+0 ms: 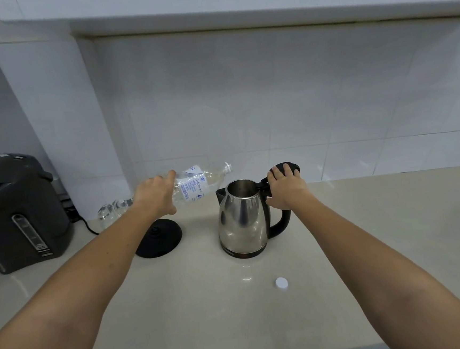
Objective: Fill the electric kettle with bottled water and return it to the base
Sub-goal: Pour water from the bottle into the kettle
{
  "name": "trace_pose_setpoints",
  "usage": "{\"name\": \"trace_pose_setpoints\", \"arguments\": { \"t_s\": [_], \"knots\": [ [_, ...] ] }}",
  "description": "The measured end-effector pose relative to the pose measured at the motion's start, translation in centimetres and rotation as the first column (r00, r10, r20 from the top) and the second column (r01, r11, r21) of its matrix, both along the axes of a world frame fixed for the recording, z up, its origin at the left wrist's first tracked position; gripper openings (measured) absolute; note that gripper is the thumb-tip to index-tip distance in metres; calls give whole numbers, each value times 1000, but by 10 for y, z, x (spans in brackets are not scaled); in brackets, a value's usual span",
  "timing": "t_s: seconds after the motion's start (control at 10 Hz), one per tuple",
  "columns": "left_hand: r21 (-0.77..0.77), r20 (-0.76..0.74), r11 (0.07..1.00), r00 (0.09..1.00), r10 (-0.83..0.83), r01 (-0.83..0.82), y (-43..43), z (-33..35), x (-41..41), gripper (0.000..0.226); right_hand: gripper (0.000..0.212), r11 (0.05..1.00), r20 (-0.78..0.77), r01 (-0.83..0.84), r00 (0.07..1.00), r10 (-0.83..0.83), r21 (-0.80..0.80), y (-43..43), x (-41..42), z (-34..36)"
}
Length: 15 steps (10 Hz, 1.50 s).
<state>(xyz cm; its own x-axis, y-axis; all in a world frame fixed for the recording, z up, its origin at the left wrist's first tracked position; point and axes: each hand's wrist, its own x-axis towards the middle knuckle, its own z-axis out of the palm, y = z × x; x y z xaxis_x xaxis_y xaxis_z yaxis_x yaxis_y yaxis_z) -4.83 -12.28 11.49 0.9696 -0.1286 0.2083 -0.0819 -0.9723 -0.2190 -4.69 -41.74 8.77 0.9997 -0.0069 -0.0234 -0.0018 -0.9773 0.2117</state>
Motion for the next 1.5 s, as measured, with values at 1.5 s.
{"name": "trace_pose_setpoints", "arguments": {
  "t_s": [1.5],
  "knots": [
    [71, -8, 997, 1000, 23, -23, 8, 5, -7, 74, 83, 1000, 13, 2, 1000, -2, 22, 0, -2, -2]
  ]
}}
